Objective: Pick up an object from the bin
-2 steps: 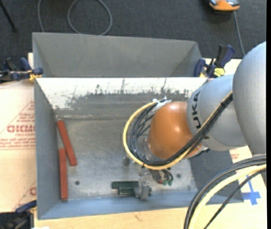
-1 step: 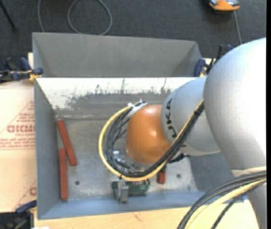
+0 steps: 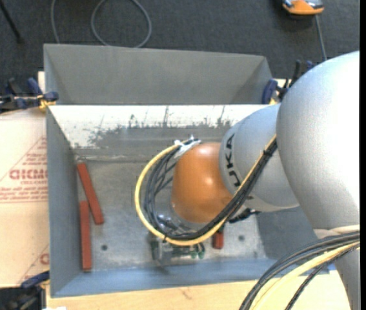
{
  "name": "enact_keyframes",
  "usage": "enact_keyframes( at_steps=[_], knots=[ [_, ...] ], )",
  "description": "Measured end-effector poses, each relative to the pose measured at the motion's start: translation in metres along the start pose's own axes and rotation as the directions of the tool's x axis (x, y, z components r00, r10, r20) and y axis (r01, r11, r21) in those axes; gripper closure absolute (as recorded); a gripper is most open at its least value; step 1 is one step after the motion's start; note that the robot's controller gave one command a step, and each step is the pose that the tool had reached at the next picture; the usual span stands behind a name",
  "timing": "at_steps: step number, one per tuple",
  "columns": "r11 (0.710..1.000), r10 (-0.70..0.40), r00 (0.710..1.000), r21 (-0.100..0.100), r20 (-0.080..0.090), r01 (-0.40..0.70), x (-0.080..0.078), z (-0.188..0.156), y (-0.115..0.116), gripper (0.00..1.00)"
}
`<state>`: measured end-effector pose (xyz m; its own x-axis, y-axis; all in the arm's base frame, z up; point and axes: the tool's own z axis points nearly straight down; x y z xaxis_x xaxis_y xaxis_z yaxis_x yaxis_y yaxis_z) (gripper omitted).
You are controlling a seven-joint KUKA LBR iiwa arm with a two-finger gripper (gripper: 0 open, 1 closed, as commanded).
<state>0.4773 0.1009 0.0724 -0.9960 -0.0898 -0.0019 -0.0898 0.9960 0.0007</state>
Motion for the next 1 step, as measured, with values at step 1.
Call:
enact_keyframes(
  at_steps=[1],
  knots=[
    [1.0, 0.003, 1.0, 0.0, 0.008, -0.003, -0.0026, -0.0991, -0.0003, 1.0]
  ],
)
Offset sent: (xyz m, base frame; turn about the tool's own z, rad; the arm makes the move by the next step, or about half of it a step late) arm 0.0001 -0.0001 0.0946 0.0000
